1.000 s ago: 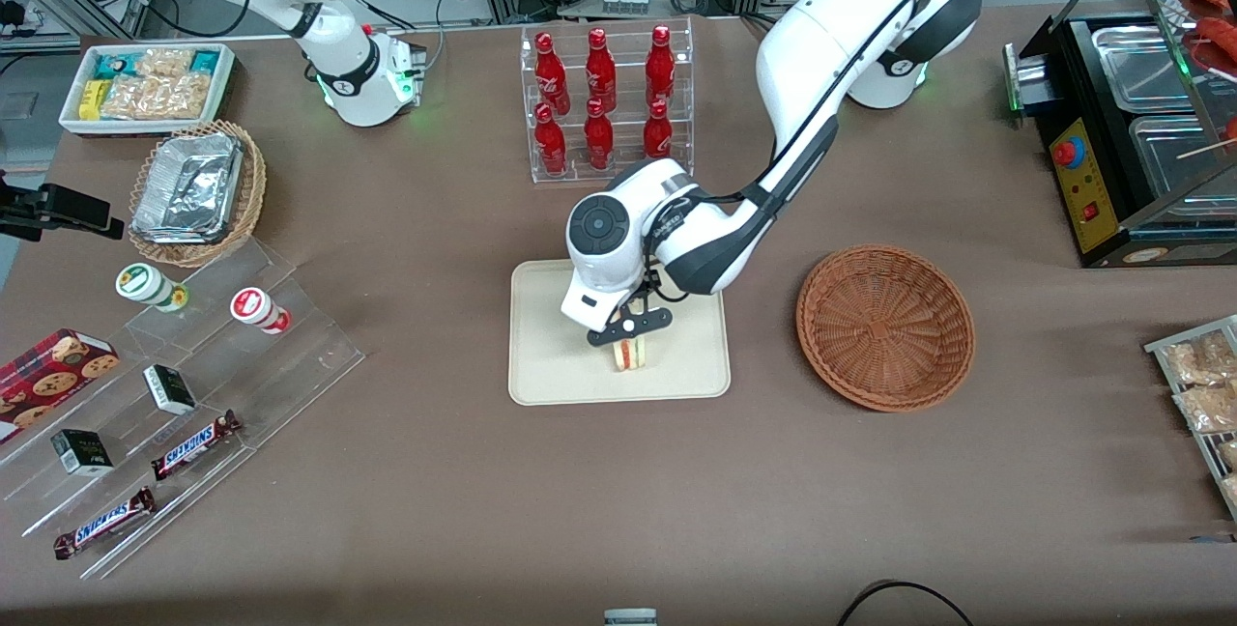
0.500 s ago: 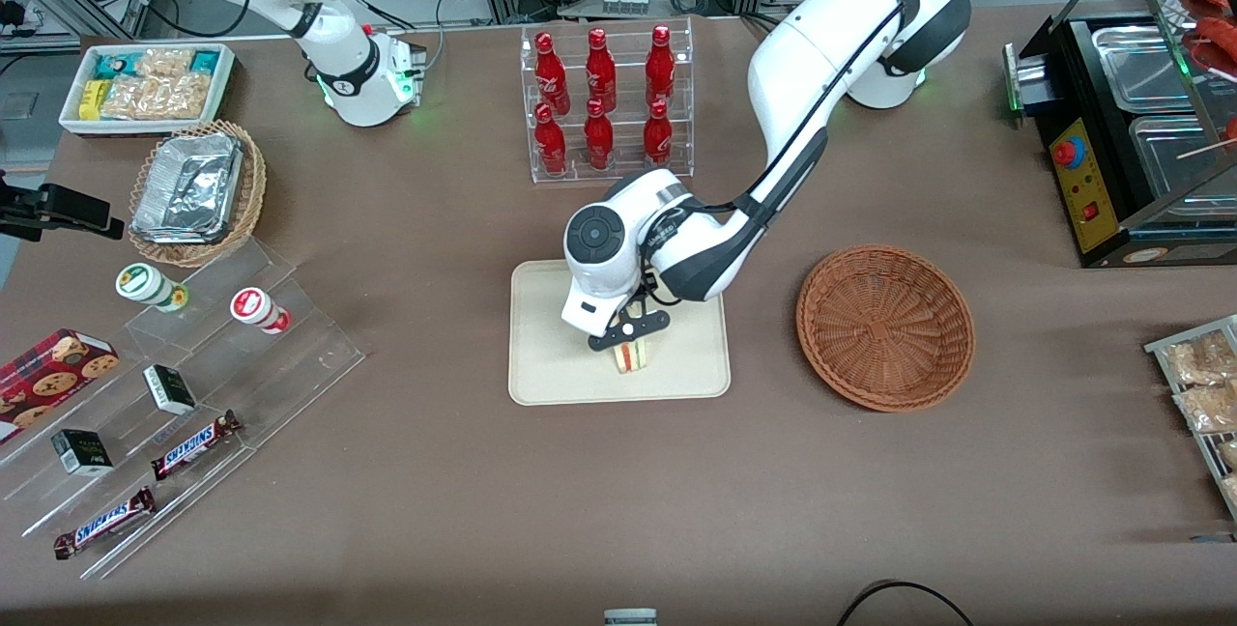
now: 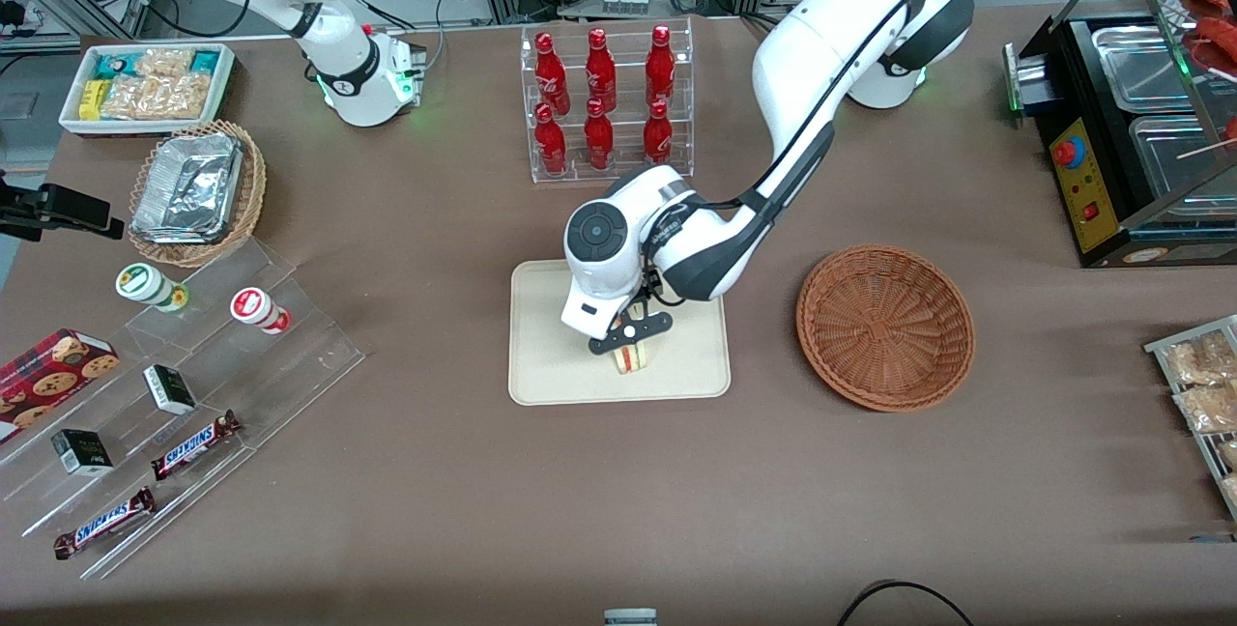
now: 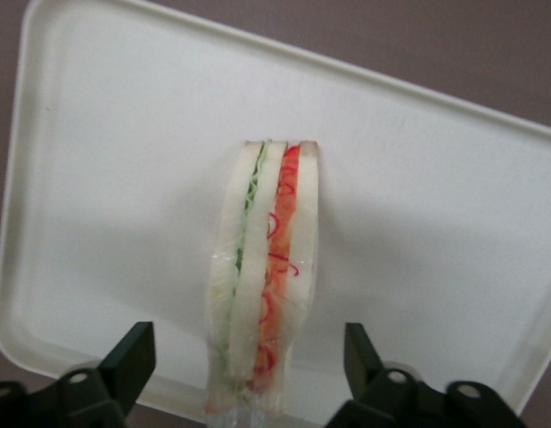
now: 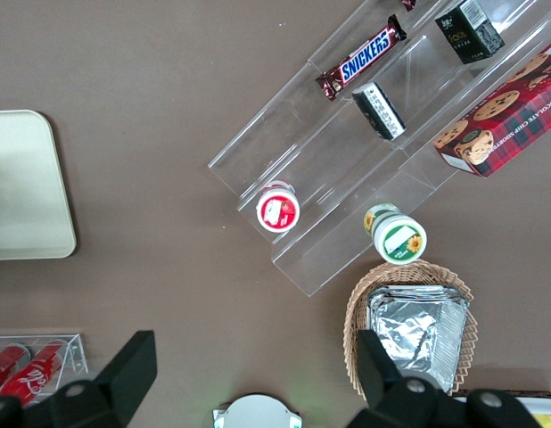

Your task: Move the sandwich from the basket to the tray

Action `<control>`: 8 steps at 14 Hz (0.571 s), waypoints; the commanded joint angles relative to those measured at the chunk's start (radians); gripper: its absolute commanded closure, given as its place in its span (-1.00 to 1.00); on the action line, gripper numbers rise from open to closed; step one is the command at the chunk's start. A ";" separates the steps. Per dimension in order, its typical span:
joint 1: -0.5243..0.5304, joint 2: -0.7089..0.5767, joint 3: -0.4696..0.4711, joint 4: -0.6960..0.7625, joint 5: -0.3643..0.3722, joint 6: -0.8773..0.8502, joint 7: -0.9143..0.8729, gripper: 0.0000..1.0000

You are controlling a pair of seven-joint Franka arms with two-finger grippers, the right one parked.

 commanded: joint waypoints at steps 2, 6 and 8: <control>0.026 -0.096 -0.001 -0.006 -0.007 -0.081 0.003 -1.00; 0.085 -0.180 0.005 -0.011 -0.059 -0.150 0.156 -1.00; 0.137 -0.214 0.005 -0.012 -0.059 -0.213 0.326 -1.00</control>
